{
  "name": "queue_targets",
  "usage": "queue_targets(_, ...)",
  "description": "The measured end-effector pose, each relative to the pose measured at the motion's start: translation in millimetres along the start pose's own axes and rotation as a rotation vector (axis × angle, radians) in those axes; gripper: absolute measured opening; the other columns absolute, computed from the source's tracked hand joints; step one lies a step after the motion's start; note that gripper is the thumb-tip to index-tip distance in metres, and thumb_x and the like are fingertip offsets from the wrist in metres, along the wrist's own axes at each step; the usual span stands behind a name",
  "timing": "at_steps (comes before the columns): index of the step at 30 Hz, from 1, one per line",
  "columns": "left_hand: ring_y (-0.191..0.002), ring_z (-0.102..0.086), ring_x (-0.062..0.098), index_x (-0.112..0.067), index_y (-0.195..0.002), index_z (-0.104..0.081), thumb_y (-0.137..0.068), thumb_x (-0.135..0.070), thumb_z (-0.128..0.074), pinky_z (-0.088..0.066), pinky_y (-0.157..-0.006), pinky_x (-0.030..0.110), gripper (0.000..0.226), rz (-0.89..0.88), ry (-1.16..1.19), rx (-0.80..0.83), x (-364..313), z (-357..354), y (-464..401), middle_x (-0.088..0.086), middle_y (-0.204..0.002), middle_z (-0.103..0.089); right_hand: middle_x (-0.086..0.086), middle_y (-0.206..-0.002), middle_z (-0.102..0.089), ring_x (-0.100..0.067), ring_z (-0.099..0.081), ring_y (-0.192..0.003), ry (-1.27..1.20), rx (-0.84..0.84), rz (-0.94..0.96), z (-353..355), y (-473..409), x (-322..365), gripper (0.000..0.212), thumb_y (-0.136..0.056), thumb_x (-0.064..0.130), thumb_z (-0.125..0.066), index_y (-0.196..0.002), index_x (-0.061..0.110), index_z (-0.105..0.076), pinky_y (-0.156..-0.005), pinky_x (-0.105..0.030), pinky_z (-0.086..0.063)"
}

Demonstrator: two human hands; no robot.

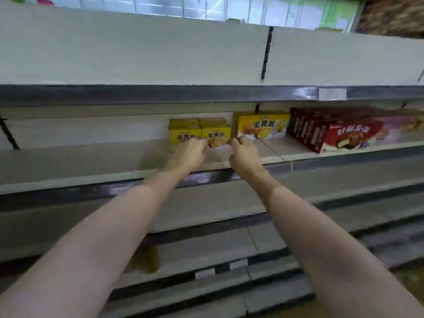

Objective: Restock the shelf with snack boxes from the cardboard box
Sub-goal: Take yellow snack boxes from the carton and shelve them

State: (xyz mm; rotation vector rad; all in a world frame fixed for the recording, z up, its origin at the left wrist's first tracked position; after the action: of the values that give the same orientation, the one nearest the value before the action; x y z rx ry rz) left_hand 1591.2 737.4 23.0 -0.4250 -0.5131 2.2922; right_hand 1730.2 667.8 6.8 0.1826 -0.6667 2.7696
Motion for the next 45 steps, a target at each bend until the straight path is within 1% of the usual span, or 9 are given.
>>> queue_targets(5,-0.086,-0.060,0.030,-0.009,-0.101,-0.067,-0.090,-0.004,-0.053,-0.048,-0.071,0.035,0.018,-0.135,0.232,0.037,-79,-12,26,0.012,-0.095,-0.064,-0.016,-0.126,-0.055,-0.036,-0.051,-0.115,-0.069,-0.076,-0.214,26,79,-50,0.033,-0.091,0.015,-0.059,-0.124,0.012,-0.057,-0.098,-0.043,-0.043)
queue_targets(9,-0.087,-0.053,0.018,-0.015,-0.098,-0.062,-0.094,-0.010,-0.054,-0.043,-0.074,0.027,0.010,-0.252,0.298,0.077,-151,-27,58,0.000,-0.094,-0.056,-0.014,-0.125,-0.056,-0.034,-0.052,-0.115,-0.041,-0.048,-0.372,36,156,-98,0.034,-0.091,0.014,-0.059,-0.126,0.012,-0.056,-0.098,-0.041,-0.044)
queue_targets(16,-0.086,-0.061,0.025,-0.014,-0.092,-0.062,-0.087,-0.014,-0.056,-0.051,-0.073,0.037,0.008,-0.443,0.403,0.343,-276,-97,136,0.006,-0.092,-0.062,-0.015,-0.112,-0.063,-0.033,-0.058,-0.102,-0.090,-0.014,-0.705,39,304,-190,0.022,-0.092,0.019,-0.056,-0.112,0.010,-0.060,-0.087,-0.037,-0.051)
queue_targets(19,-0.081,-0.063,0.029,-0.015,-0.084,-0.060,-0.086,-0.012,-0.056,-0.046,-0.069,0.031,0.005,-0.520,0.441,0.463,-334,-124,176,0.011,-0.087,-0.063,-0.014,-0.106,-0.064,-0.034,-0.060,-0.099,-0.103,-0.034,-0.791,41,374,-221,0.016,-0.092,0.021,-0.059,-0.104,0.012,-0.061,-0.084,-0.043,-0.054)
queue_targets(22,-0.084,-0.063,0.030,-0.021,-0.075,-0.051,-0.083,-0.026,-0.050,-0.051,-0.070,0.038,0.009,-0.587,0.433,0.580,-390,-151,214,0.003,-0.086,-0.057,-0.013,-0.103,-0.064,-0.034,-0.060,-0.099,-0.102,-0.019,-0.935,45,445,-261,0.010,-0.093,0.021,-0.060,-0.098,0.013,-0.059,-0.084,-0.042,-0.053)
queue_targets(27,-0.084,-0.061,0.025,-0.014,-0.092,-0.061,-0.089,-0.016,-0.058,-0.043,-0.063,0.031,0.005,-0.671,0.421,0.686,-495,-184,268,0.003,-0.093,-0.061,-0.013,-0.102,-0.064,-0.034,-0.060,-0.099,-0.052,-0.040,-1.163,60,567,-323,0.008,-0.091,0.020,-0.058,-0.095,0.013,-0.058,-0.086,-0.043,-0.051)
queue_targets(32,-0.097,-0.064,0.030,-0.016,-0.100,-0.064,-0.085,-0.017,-0.057,-0.049,-0.074,0.033,0.017,-0.781,0.447,0.768,-609,-212,325,0.009,-0.102,-0.067,-0.008,-0.104,-0.065,-0.030,-0.060,-0.101,-0.076,-0.078,-1.371,78,676,-372,0.008,-0.092,0.019,-0.059,-0.099,0.016,-0.060,-0.082,-0.035,-0.047)
queue_targets(38,-0.087,-0.063,0.025,-0.023,-0.085,-0.060,-0.088,-0.026,-0.056,-0.053,-0.070,0.034,0.006,-0.893,0.503,0.874,-725,-234,399,-0.001,-0.093,-0.065,-0.006,-0.102,-0.066,-0.027,-0.061,-0.100,-0.118,-0.202,-1.518,102,773,-428,0.008,-0.093,0.019,-0.061,-0.100,0.016,-0.063,-0.084,-0.038,-0.051)
queue_targets(45,-0.100,-0.062,0.024,-0.015,-0.110,-0.063,-0.090,-0.021,-0.060,-0.053,-0.077,0.037,0.021,-1.008,0.517,0.867,-810,-251,431,0.005,-0.108,-0.063,0.001,-0.096,-0.055,-0.021,-0.054,-0.093,-0.080,-0.236,-1.642,135,842,-482,0.005,-0.092,0.017,-0.061,-0.092,0.018,-0.056,-0.075,-0.031,-0.043)
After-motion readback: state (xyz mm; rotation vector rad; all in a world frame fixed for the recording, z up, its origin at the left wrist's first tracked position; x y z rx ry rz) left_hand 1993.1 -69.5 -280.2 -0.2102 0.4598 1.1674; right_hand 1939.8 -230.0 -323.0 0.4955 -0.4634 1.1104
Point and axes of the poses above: each hand's wrist, its own y-axis away from the middle knuckle, its own z-axis out of the back of the hand, x = y × z, the point moved 7 cm from there along -y, towards the middle knuckle
